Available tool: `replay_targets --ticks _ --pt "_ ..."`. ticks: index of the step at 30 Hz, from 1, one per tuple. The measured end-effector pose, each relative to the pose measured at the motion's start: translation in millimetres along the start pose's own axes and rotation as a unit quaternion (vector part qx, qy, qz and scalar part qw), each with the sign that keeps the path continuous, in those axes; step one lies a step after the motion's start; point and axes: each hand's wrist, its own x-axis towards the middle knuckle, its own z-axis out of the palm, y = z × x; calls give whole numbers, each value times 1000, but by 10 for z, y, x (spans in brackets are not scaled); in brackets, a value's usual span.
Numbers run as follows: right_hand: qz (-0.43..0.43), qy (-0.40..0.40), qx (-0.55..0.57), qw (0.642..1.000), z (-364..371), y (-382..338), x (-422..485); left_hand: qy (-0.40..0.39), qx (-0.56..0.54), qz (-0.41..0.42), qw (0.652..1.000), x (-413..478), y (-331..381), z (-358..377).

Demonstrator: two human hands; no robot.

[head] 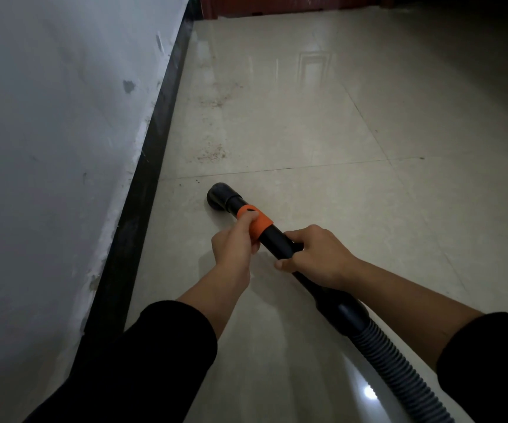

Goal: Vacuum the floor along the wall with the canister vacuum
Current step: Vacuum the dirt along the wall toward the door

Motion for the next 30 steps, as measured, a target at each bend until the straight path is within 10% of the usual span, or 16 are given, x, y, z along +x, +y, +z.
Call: replay_targets --ticks 30 --pt "-41 -49 10 998 385 -414 222 97 -30 18 995 95 209 -528"
